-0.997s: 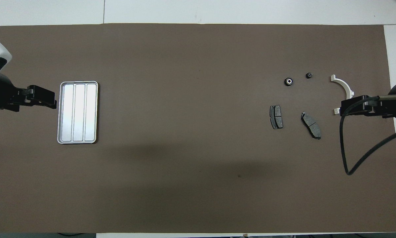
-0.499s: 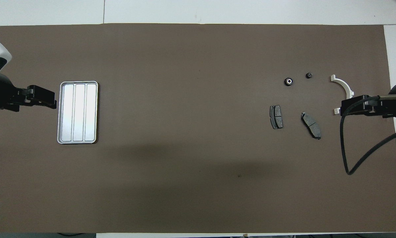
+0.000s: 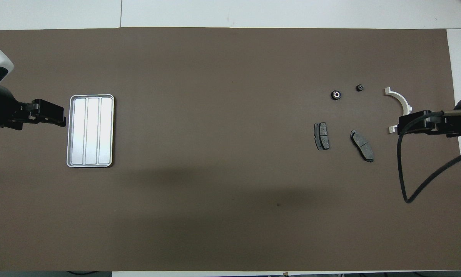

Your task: Place bearing gear from tray to pile

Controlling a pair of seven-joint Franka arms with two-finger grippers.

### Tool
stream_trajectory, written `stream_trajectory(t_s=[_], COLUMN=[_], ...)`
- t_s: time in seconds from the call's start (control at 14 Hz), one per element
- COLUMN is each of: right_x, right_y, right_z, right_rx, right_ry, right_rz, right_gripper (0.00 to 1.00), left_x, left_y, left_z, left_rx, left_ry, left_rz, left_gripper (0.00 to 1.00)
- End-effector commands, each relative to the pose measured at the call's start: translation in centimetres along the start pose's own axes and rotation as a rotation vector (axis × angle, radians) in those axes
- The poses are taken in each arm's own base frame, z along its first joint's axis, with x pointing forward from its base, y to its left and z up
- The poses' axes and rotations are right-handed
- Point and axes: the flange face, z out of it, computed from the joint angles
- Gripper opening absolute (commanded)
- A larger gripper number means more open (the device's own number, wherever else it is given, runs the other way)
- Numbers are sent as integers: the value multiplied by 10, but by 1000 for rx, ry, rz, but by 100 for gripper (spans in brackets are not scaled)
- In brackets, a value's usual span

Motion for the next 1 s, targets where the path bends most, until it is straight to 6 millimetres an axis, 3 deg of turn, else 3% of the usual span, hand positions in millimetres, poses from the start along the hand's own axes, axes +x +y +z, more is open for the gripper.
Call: stream_trajectory(t_s=[0.0, 0.36, 0.71, 0.93], right_x=[-3, -6, -5, -8], right_y=[1, 0, 22, 22], right_z=[-3, -9, -14, -17], right_rx=[16, 19, 21, 23], right_ry=[11, 22, 32, 36], right_rz=[-15, -16, 25, 25], right_gripper=[100, 100, 100, 100], left_x=[-8, -8, -9, -9], left_y=[-1, -1, 0, 0], left_z=[-3, -3, -3, -3], left_rx=[1, 1, 1, 1], left_ry=[-5, -5, -5, -5], left_rz=[1, 3, 4, 4], left_gripper=[100, 100, 100, 100])
